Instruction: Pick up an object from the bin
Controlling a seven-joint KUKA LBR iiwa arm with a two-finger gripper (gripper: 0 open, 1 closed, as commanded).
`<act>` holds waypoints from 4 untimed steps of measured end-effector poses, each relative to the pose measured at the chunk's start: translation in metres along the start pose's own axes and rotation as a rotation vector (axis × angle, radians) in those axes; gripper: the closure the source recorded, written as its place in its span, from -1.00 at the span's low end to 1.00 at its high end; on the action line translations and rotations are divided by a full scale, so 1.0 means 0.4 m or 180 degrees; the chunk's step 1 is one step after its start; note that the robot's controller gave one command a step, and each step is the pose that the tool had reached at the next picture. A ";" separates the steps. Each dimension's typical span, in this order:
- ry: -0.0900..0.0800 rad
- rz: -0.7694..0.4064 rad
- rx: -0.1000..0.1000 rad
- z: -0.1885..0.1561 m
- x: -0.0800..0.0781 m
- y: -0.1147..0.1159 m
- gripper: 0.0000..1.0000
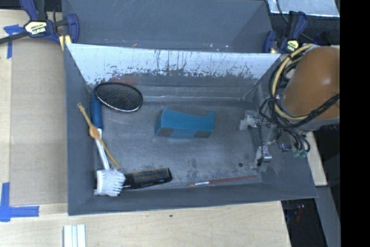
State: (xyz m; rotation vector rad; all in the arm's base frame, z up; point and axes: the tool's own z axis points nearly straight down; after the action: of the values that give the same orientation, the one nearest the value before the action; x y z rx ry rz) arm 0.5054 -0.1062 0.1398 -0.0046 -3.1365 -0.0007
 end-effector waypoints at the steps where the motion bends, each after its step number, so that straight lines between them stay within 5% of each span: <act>1: -0.0026 -0.0008 0.0004 -0.011 -0.005 0.001 -1.00; 3: -0.0034 -0.0081 0.0000 -0.029 -0.050 0.282 -1.00; 4: -0.0048 0.0114 0.0001 -0.097 -0.027 0.253 -1.00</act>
Offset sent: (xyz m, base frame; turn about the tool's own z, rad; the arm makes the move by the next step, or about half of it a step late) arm 0.0210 0.0834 0.0119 -0.0306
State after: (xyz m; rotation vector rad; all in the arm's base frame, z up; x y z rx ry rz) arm 0.5165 -0.0052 0.1787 -0.0610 -3.1510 -0.0001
